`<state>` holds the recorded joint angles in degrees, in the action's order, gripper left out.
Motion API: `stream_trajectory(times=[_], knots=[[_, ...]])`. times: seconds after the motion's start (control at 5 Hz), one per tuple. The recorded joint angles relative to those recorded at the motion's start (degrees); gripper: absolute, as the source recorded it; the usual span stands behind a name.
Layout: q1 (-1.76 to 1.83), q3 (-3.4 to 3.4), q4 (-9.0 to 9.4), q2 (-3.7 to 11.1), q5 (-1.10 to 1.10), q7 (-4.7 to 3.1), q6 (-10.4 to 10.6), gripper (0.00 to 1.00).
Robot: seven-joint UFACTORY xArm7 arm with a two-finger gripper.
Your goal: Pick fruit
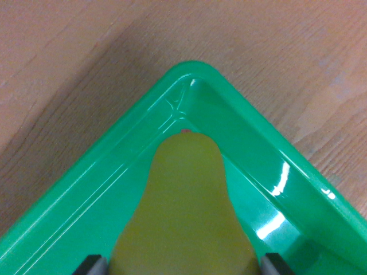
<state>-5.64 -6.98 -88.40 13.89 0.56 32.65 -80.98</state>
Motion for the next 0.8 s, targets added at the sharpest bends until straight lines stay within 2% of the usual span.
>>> stream_trajectory(times=[0.2, 0.4, 0.6, 0.8], knots=[[0.00, 0.00, 0.00, 0.00, 0.00, 0.00, 0.00, 1.00], [0.03, -0.05, -1.66, -0.68, 0.07, -0.01, -2.34, 1.00], [0.03, -0.05, -1.66, -0.68, 0.07, -0.01, -2.34, 1.00], [0.06, -0.09, -3.14, -1.29, 0.14, -0.03, -4.43, 1.00]])
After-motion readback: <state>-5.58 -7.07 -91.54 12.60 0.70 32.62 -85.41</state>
